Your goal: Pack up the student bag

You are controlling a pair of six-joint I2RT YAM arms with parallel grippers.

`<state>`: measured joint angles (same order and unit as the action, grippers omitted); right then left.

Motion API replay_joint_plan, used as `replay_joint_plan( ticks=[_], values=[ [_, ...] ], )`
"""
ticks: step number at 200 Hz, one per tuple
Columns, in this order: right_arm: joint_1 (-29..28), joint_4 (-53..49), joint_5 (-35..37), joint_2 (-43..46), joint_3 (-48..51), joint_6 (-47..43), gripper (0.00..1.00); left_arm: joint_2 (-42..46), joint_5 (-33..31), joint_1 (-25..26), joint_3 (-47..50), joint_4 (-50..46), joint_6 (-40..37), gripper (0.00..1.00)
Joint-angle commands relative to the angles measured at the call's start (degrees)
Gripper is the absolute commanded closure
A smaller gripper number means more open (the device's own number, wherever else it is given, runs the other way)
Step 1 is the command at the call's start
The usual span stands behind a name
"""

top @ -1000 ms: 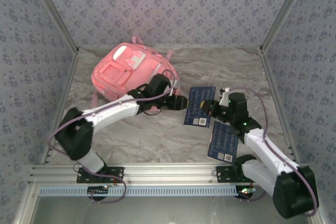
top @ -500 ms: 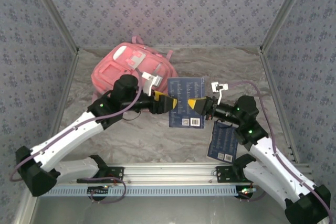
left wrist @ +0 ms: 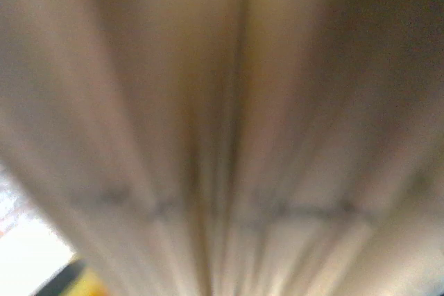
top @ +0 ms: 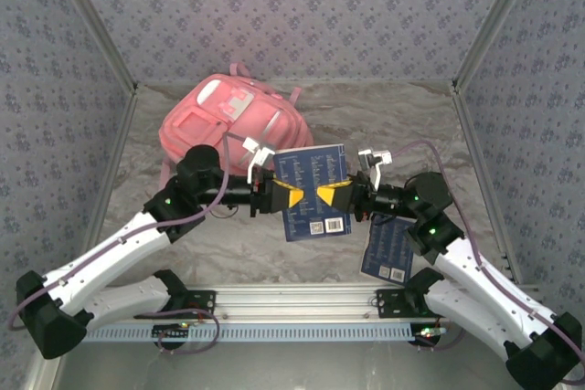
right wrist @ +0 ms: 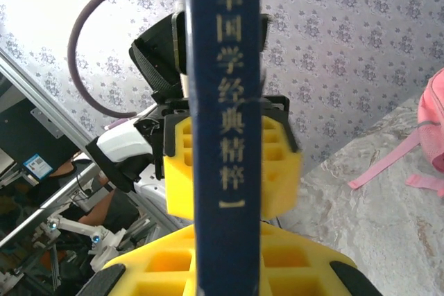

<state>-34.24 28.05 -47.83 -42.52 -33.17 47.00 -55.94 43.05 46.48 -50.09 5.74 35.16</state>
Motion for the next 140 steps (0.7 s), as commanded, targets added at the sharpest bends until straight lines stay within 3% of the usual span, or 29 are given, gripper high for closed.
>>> replay_joint_plan(
  ticks=[1,4,20,38,52,67,84,114,140],
  values=[
    [-0.58,1.44,0.41,1.27,-2.33,-1.59,1.0,1.94,2.88,-0.33,1.33,7.5,1.92,0.96],
    [-0.52,0.85,0.76,1.42,-2.33,-1.74,1.0,2.12,2.85,-0.32,1.45,7.68,1.93,1.0],
    [-0.57,-3.27,3.14,2.47,-2.39,-3.79,1.0,3.39,2.11,-0.33,2.31,8.49,2.1,1.0],
    [-0.57,-8.98,8.76,5.26,-2.35,-7.53,0.55,5.46,-2.46,-0.27,3.0,7.98,2.43,1.0],
    [-0.86,-12.92,14.45,7.73,-2.11,-9.29,0.37,6.98,-7.24,-0.33,3.7,8.05,3.6,1.0],
    [-0.91,-15.88,22.57,9.96,-0.17,-7.45,0.3,8.1,-12.12,-0.33,4.05,8.9,5.59,1.0],
    [-0.79,-11.0,24.3,11.08,3.54,-5.77,0.21,9.67,-18.49,-0.25,6.37,13.87,10.02,1.0],
    [-0.87,1.58,25.91,8.73,7.71,4.58,0.14,9.89,-25.94,0.6,11.24,26.9,18.41,1.0],
    [-1.24,8.17,32.61,7.28,11.21,12.77,0.08,9.07,-28.28,1.98,11.72,31.52,20.39,1.0]
  ],
)
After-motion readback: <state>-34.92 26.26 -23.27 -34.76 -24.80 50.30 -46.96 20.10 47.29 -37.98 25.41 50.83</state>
